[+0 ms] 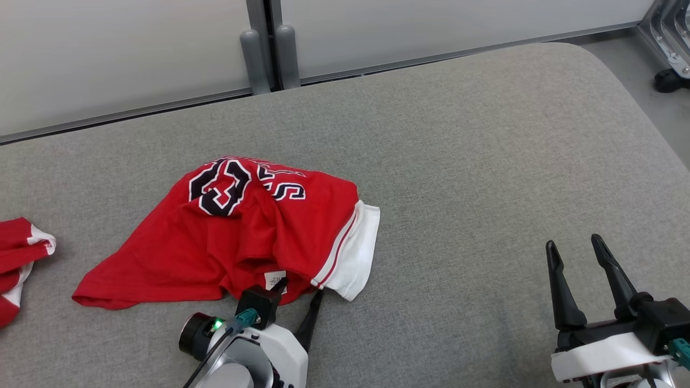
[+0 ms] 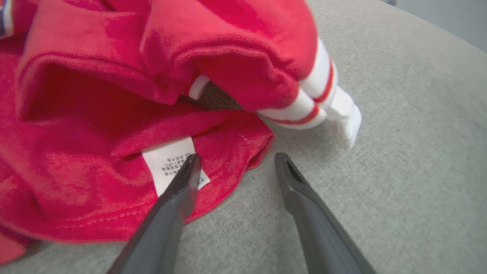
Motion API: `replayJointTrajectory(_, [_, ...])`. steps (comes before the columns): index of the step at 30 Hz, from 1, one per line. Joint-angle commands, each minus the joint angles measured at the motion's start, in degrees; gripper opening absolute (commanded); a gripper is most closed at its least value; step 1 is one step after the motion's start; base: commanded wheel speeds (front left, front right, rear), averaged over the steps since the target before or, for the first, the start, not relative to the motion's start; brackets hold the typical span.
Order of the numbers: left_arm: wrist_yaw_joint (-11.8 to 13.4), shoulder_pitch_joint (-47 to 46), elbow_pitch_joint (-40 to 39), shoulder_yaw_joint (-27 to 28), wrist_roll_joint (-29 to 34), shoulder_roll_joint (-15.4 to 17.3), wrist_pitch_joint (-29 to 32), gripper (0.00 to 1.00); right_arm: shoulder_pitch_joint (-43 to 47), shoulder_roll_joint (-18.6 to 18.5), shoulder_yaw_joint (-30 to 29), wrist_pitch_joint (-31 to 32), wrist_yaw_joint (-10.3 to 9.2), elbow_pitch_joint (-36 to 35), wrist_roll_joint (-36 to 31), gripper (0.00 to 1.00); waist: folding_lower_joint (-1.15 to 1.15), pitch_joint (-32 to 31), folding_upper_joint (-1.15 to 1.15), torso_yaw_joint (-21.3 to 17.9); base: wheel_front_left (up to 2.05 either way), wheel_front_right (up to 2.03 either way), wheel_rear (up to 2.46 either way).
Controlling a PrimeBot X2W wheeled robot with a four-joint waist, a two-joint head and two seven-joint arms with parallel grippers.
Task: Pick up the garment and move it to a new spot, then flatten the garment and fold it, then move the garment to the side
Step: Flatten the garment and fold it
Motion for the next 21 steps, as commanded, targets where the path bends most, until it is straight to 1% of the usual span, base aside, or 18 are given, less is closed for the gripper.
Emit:
replayJointTrajectory(1, [0.14, -2.01, 2.75, -0.41, 0.28, 0.32, 0.64, 0.49, -0.66, -0.29, -0.16, -0.03, 0.01, -0.08, 0.52, 1.0, 0.0, 0.41, 0.0, -0.71, 0.0, 0.0, 0.0])
replayJointTrajectory(2, [-0.15, -2.46, 3.91, -0.67, 0.29, 0.32, 0.92, 0.0, -0.68, -0.3, -0.25, -0.03, 0.01, -0.11, 0.63, 1.0, 0.0, 0.42, 0.0, -0.75, 0.0, 0.0, 0.0])
replayJointTrajectory(7, [-1.66, -3.53, 5.32, -0.49, -1.71, 0.28, -0.05, 0.0, 0.43, -0.3, -1.02, -0.03, 0.01, -0.14, 0.91, 1.0, 0.0, -0.33, 0.0, 0.18, 0.0, 0.0, 0.0])
replayJointTrajectory(9, [-2.45, -2.45, 4.07, -0.63, -2.25, 0.59, -0.54, 0.0, 1.32, -0.31, -1.42, -0.03, 0.01, 0.07, 1.08, 1.0, 0.0, -1.07, 0.0, 1.16, 0.0, 0.0, 0.0])
replayJointTrajectory(11, [-3.36, -0.16, 1.43, -1.33, -3.12, 1.65, 0.39, 0.0, 2.14, -0.31, -1.86, -0.03, 0.01, 0.16, 1.04, 1.0, 0.0, -1.94, 0.0, 2.48, 0.0, 0.0, 0.0])
replayJointTrajectory(15, [-3.96, 6.46, -8.41, -1.89, -4.3, 7.62, 5.47, 0.0, 3.6, -0.29, -2.27, -0.03, 0.01, 0.16, 0.92, 1.0, 0.0, -3.52, 0.0, 5.38, 0.0, 0.0, 0.0])
replayJointTrajectory(17, [-3.48, 10.37, -15.31, -1.55, -4.43, 12.07, 9.07, 0.0, 3.97, -0.3, -2.41, -0.03, 0.01, -0.02, 1.01, 1.0, 0.0, -3.93, 0.0, 6.86, 0.0, 0.0, 0.0])
replayJointTrajectory(21, [-2.15, 17.89, -29.26, 0.36, -6.46, 19.4, 16.25, 0.0, 4.13, -0.31, -2.2, -0.03, 0.01, -0.1, 0.85, 1.0, 0.0, -4.47, 0.0, 9.53, 0.0, 0.0, 0.0])
